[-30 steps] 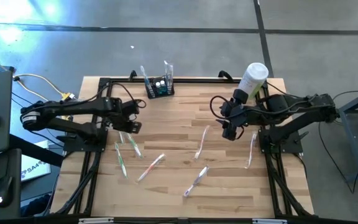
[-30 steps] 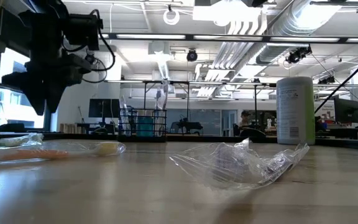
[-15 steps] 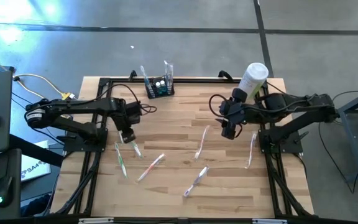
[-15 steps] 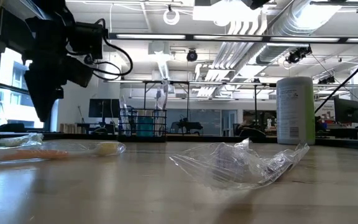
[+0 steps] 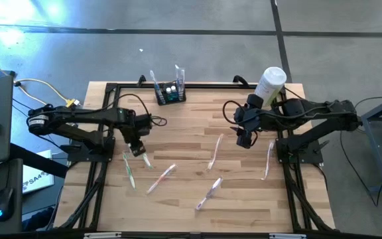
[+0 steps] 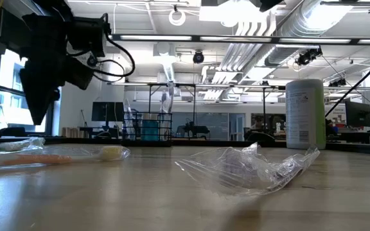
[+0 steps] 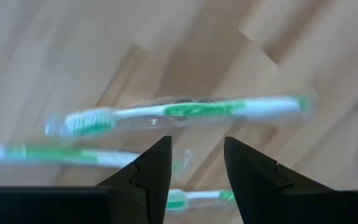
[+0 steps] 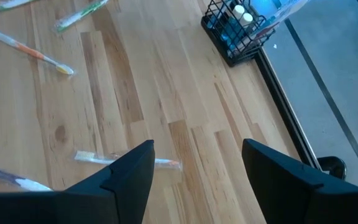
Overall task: Pick & Place toothbrushing station
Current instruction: Put the right green toothbrush into the black wire organizer
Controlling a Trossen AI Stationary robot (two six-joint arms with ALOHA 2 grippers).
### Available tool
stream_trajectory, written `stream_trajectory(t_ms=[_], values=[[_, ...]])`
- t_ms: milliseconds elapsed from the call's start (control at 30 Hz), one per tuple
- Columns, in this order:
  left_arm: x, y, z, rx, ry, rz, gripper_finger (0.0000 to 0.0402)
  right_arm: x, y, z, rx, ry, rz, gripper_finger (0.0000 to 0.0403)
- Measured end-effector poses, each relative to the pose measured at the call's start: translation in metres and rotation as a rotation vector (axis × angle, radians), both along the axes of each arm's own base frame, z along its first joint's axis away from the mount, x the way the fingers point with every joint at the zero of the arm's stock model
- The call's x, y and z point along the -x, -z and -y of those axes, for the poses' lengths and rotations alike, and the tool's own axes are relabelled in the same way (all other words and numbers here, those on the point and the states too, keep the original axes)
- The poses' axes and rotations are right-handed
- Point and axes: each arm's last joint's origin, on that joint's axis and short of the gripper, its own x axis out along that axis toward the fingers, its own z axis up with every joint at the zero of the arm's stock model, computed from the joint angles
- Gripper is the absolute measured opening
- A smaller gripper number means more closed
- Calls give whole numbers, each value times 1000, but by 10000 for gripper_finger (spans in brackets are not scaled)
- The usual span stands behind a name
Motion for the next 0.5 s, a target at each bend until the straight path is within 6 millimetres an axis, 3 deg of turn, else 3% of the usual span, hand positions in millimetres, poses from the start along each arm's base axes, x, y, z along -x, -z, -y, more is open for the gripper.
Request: stream_trajectory(t_ms=[267,400,500], values=[[-3,2,8,242,-681,-159,145,0,0,0,7,4,1,236],[-5,2,21,288,-839,-219,145,0,0,0,9,2,0,236],[-5,2,24,221,-924,-214,145,0,0,0,10,-2,-1,236]])
